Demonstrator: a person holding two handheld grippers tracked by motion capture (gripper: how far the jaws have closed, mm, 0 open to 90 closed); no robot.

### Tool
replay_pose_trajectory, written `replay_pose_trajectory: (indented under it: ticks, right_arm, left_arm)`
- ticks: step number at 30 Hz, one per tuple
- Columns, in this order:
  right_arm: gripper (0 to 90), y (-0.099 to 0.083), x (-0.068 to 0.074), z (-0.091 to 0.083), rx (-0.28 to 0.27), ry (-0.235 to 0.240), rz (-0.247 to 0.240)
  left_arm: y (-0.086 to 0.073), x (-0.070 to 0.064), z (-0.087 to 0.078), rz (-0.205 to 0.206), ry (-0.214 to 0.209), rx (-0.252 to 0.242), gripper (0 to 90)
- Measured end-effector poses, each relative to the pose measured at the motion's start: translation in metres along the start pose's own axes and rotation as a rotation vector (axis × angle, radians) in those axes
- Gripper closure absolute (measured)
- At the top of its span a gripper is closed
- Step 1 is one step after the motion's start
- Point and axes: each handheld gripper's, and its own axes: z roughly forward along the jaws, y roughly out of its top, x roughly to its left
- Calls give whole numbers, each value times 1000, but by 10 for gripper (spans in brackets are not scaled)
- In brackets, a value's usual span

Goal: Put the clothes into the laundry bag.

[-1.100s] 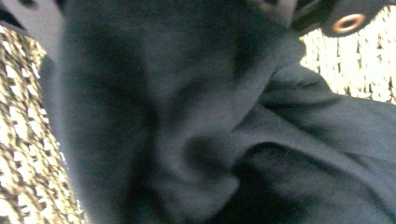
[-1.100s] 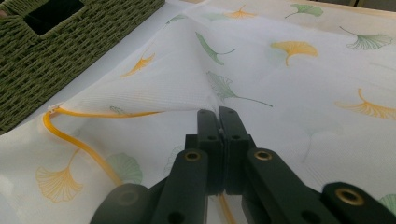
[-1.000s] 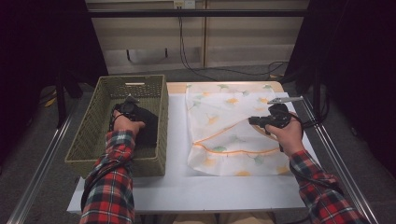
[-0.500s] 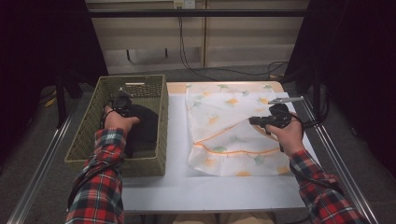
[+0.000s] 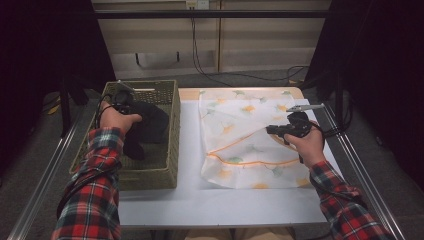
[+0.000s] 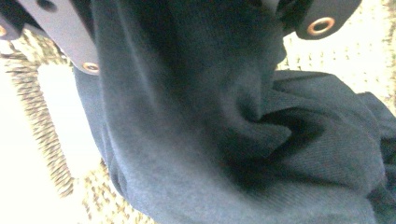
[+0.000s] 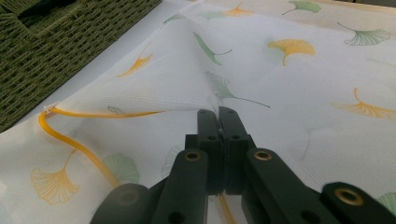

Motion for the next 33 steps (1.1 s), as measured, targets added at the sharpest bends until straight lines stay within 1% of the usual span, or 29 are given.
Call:
replay_pose_trajectory:
  ticks: [3, 5, 7, 11, 13, 15, 17, 19, 21, 22, 24, 26, 28, 29, 30, 32, 33]
  right_arm:
    - [895, 0, 0, 0, 0, -1, -1]
    - [895, 0, 0, 0, 0, -1, 0]
    - [896, 0, 0, 0, -1, -1, 0]
    - [895, 0, 0, 0, -1, 1, 1]
    - [896, 0, 0, 0, -1, 1, 1]
    - [895, 0, 0, 0, -2, 2, -1]
    - [896, 0, 1, 0, -2, 0, 0]
    - [896, 0, 1, 0, 0, -1, -1]
    - [896, 0, 1, 0, -2, 0, -3]
    - [896, 0, 1, 0, -1, -1, -3]
    - [896, 0, 1, 1, -2, 2, -9]
    - [896, 0, 2, 1, 0, 0, -6]
    - [896, 0, 2, 1, 3, 1, -3]
    - [896, 0, 2, 1, 4, 0, -3]
    - [896, 0, 2, 1, 4, 0, -5]
    - [896, 0, 2, 1, 3, 0, -6]
    - [896, 0, 2, 1, 3, 0, -3]
  left_arm:
    - [5, -1, -7, 3, -10, 1, 661]
    - [8, -3, -12, 14, -11, 3, 662]
    - [11, -4, -17, 9, -14, 2, 663]
    - [16, -6, -27, 12, -17, 6, 665]
    - [18, -7, -30, 8, -34, 0, 665]
    - [19, -9, -33, 14, -46, 3, 665]
    - [21, -12, -35, 36, -44, 9, 665]
    - [22, -16, -38, 43, -47, 5, 665]
    - [24, -20, -40, 57, -50, 11, 665]
    - [25, -21, -42, 73, -53, 17, 665]
    - [27, -25, -45, 83, -60, 18, 666]
    - [28, -29, -47, 83, -73, 16, 666]
    - [30, -32, -48, 91, -79, 16, 666]
    - [31, -33, -48, 94, -82, 18, 666]
    - [32, -34, -49, 107, -80, 24, 666]
    - [33, -37, -50, 106, -83, 20, 666]
    - [34, -38, -50, 121, -84, 27, 667]
